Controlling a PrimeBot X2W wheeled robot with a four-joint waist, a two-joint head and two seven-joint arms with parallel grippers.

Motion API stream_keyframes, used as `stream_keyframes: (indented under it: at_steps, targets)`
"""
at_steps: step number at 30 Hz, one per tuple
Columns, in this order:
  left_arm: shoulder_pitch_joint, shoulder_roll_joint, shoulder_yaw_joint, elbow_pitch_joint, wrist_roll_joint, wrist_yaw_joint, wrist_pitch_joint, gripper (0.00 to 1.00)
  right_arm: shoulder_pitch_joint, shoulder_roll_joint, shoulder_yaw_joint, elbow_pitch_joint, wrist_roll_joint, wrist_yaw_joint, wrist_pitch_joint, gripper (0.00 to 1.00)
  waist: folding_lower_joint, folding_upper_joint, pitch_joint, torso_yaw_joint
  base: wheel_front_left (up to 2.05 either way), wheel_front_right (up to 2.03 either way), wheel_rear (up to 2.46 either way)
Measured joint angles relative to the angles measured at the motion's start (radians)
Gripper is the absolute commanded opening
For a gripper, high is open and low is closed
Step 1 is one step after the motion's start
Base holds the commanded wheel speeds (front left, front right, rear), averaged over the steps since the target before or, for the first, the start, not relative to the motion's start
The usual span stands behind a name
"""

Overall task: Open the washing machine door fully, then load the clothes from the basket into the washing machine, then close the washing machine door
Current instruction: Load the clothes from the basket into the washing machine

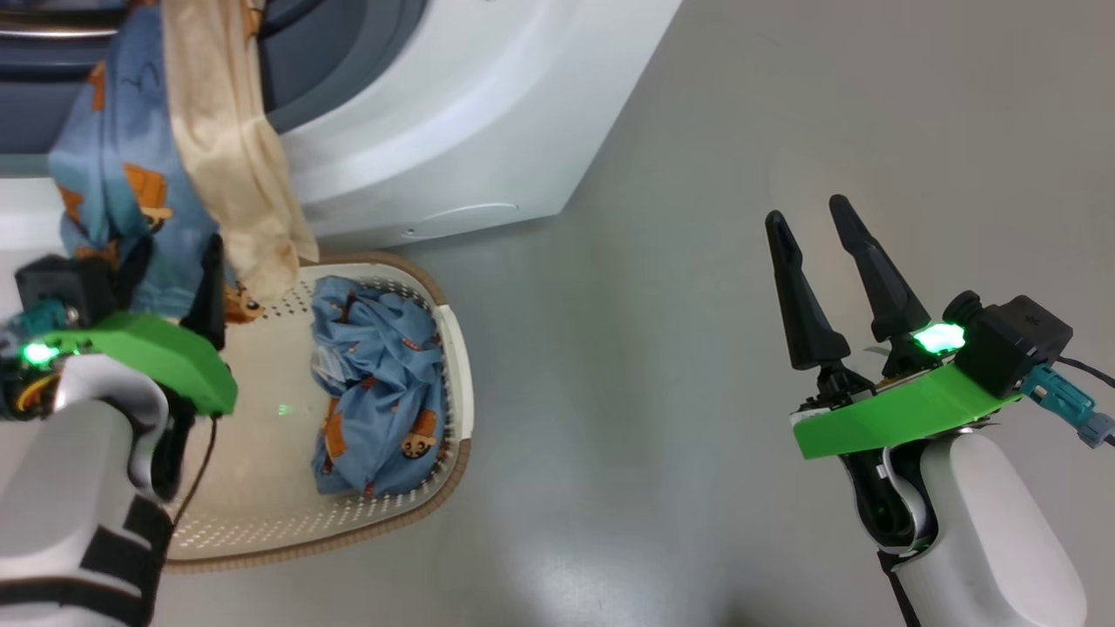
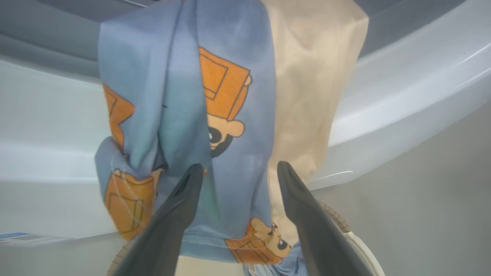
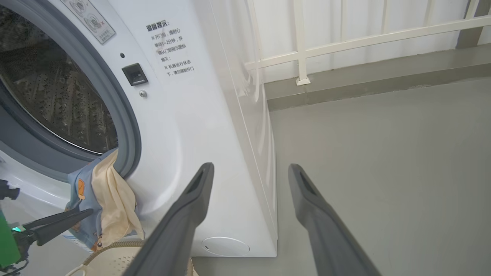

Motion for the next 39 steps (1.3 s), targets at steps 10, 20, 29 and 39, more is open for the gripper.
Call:
stream_keyframes:
  at_steps: [10,20,29,39]
  targets:
    - [-0.145,-0.002,-0.045,0.182,-0.021,-0.009,-0.017,1.0,-0.014,0.016,-0.002,-0.007,0.0,0.0,0.0,1.0,0.0,0.0,0.033,-0.037,0.0,0.0,0.0]
    - [-0.245,-0.023,-0.08,0.277,-0.085,-0.009,-0.039,0.99,-0.02,0.021,-0.002,-0.009,0.0,0.0,0.0,1.0,0.0,0.0,0.052,-0.046,0.0,0.0,0.0]
    - [-0.257,-0.035,-0.117,0.294,-0.132,-0.009,-0.063,0.0,-0.02,0.024,-0.008,-0.009,0.0,0.0,0.0,1.0,0.0,0.0,0.041,-0.036,0.0,0.0,0.0]
    - [-0.2,-0.018,-0.211,0.206,-0.151,-0.009,-0.065,0.0,-0.02,0.023,-0.013,-0.005,-0.001,0.0,0.0,1.0,0.0,0.0,0.016,-0.01,0.0,0.0,0.0]
